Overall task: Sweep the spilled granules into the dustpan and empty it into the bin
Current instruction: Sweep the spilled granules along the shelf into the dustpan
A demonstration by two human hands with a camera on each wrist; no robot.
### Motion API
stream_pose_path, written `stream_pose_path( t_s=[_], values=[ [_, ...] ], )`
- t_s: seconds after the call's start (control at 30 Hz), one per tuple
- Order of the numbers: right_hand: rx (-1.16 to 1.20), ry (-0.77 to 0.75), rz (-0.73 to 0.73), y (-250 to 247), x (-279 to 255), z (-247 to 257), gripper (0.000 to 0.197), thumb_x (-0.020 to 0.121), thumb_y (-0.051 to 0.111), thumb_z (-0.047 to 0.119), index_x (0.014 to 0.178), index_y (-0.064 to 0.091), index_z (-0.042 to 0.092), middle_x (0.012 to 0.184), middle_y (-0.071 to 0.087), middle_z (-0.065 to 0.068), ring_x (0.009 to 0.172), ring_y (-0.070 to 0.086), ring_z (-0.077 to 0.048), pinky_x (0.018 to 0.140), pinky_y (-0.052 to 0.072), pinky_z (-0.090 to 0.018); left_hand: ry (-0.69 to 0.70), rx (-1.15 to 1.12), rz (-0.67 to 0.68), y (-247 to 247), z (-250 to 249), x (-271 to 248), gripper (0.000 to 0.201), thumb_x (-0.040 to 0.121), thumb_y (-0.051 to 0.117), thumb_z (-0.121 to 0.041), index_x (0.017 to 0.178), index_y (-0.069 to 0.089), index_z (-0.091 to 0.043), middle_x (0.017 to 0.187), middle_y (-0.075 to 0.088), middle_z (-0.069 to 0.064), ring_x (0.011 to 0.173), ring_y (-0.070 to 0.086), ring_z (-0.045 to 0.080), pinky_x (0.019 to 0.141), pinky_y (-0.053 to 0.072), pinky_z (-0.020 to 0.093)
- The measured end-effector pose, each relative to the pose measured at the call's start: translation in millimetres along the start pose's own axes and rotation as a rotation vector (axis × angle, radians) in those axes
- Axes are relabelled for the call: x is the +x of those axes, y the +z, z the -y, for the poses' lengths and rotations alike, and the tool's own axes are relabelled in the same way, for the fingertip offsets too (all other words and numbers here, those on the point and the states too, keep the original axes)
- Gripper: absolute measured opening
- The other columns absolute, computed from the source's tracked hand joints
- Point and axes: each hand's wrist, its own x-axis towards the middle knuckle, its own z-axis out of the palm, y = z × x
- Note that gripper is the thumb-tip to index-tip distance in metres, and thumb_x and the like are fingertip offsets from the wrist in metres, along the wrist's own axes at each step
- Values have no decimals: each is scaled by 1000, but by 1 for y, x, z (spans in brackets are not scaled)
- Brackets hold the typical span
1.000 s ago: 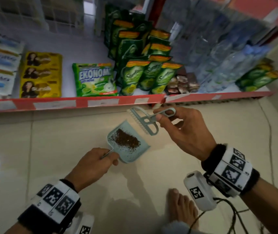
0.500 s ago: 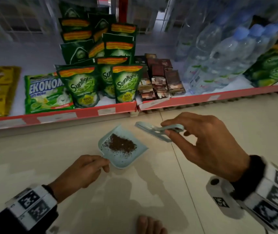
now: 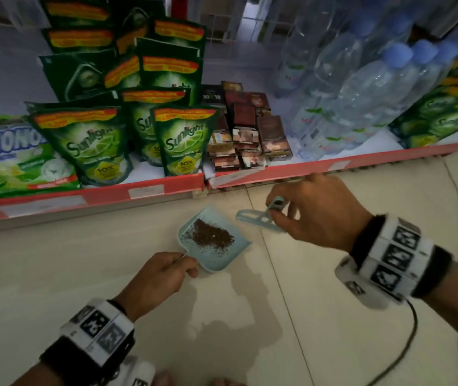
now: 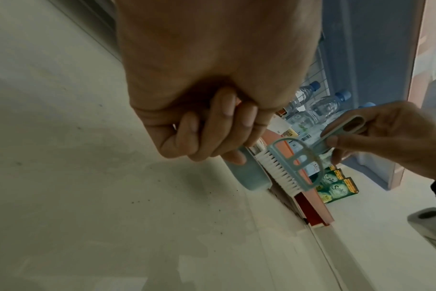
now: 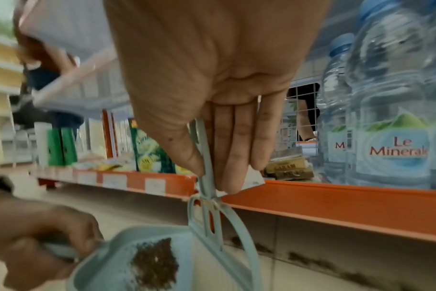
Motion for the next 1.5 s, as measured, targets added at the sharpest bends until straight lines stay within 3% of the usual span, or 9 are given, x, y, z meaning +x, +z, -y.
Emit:
stream_pose_path(
  t_s=[0.37, 0.5, 0.63, 0.8, 0.97, 1.07, 1.13, 1.4, 1.5],
  values=[
    [-436, 69, 201, 22, 7, -48, 27, 101, 42, 35, 102, 68, 27, 87, 69, -2, 79, 63, -33, 59, 28, -32, 32, -61, 41, 29, -4, 35, 34, 97, 55, -25, 75, 68, -3, 40, 34, -8, 32, 29, 6, 35, 25, 12],
    [-289, 111, 73, 56, 6, -54, 27, 101, 44, 36, 119, 63, 30, 81, 67, -2, 69, 63, -35, 55, 33, -31, 8, -96, 20, 36, 6, 37, 34, 96, 56, -27, 70, 68, -8, 41, 35, -7, 33, 29, 7, 35, 24, 14],
    [-189, 199, -136, 93, 8, -50, 19, 88, 70, 25, 107, 72, 28, 56, 56, -1, 41, 55, -33, 43, 35, -25, -40, -135, -28, 49, 9, 38, 35, 95, 57, -26, 65, 67, -11, 42, 34, -6, 35, 29, 8, 35, 23, 15],
    [-84, 269, -227, 127, 27, -55, 36, 84, 73, 22, 118, 69, 32, 59, 61, 0, 40, 56, -31, 44, 31, -23, -124, -252, -86, 57, 4, 39, 36, 97, 53, -23, 67, 67, -9, 46, 29, -2, 38, 24, 10, 41, 17, 17],
    [55, 18, -214, 143, 59, -57, 45, 94, 58, 19, 135, 55, 37, 98, 71, -1, 66, 68, -34, 52, 51, -36, -158, -258, -197, 63, -2, 32, 37, 98, 52, -25, 67, 67, -10, 46, 29, 1, 40, 24, 12, 41, 18, 18],
    [-11, -188, 5, 141, 73, -61, 53, 100, 46, 28, 150, 33, 35, 141, 54, -3, 119, 60, -30, 87, 55, -43, -177, -256, -266, 67, -8, 26, 38, 98, 51, -24, 67, 66, -9, 44, 31, 2, 38, 25, 12, 39, 19, 17],
    [-1, -310, 70, 132, 77, -68, 52, 99, 49, 35, 148, 40, 24, 149, 48, -7, 135, 46, -28, 104, 47, -42, -197, -269, -297, 71, -9, 21, 38, 98, 52, -24, 66, 66, -9, 43, 32, 1, 37, 26, 11, 39, 19, 17],
    [-192, -459, 171, 81, 47, -131, 33, 98, 37, 25, 112, 63, 12, 101, 69, -10, 89, 66, -34, 74, 52, -42, -163, -313, -359, 86, -4, 13, 38, 99, 52, -22, 66, 65, -7, 41, 31, 0, 34, 26, 10, 38, 19, 16],
    [-168, -479, 76, 70, 44, -134, 38, 100, 30, 23, 109, 65, 8, 113, 66, -14, 88, 64, -38, 71, 52, -45, -150, -303, -313, 93, -2, 11, 37, 99, 51, -23, 70, 65, -5, 40, 32, -2, 34, 26, 9, 38, 20, 16]
  ],
)
